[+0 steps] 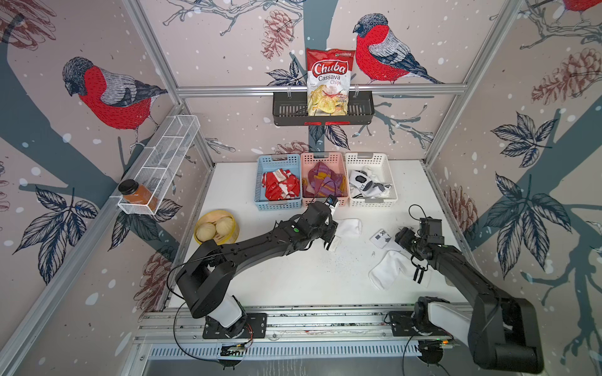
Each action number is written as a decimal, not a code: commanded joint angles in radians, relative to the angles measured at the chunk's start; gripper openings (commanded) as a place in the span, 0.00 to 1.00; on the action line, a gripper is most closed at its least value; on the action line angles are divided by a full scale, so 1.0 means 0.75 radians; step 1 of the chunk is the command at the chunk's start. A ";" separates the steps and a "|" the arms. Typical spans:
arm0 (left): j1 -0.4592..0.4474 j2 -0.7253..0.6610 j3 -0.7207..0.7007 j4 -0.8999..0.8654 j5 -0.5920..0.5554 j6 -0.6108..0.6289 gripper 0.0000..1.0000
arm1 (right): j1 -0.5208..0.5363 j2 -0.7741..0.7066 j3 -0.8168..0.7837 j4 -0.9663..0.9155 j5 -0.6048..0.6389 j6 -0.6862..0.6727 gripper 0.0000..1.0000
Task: Sort the socks into the basket by color
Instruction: Pick up the sock at the center of the board.
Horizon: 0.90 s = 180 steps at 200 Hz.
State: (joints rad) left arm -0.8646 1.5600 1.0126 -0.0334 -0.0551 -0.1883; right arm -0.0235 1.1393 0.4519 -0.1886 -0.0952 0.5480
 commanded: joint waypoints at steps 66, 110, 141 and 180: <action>0.003 -0.049 -0.059 0.065 -0.010 -0.025 0.38 | 0.100 0.199 0.089 0.000 0.054 -0.038 0.41; 0.003 -0.079 -0.080 0.077 -0.018 -0.032 0.38 | 0.132 0.164 0.109 -0.015 0.044 -0.039 0.13; 0.004 -0.088 -0.090 0.085 -0.014 -0.035 0.38 | 0.199 0.063 0.191 -0.069 0.074 -0.021 0.11; 0.004 -0.102 -0.103 0.099 -0.013 -0.032 0.38 | 0.221 -0.075 0.347 -0.188 0.083 -0.029 0.14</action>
State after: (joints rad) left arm -0.8631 1.4937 0.9409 -0.0044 -0.0601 -0.2100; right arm 0.1383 1.1290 0.6601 -0.2680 -0.0517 0.5240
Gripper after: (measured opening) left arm 0.375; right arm 0.125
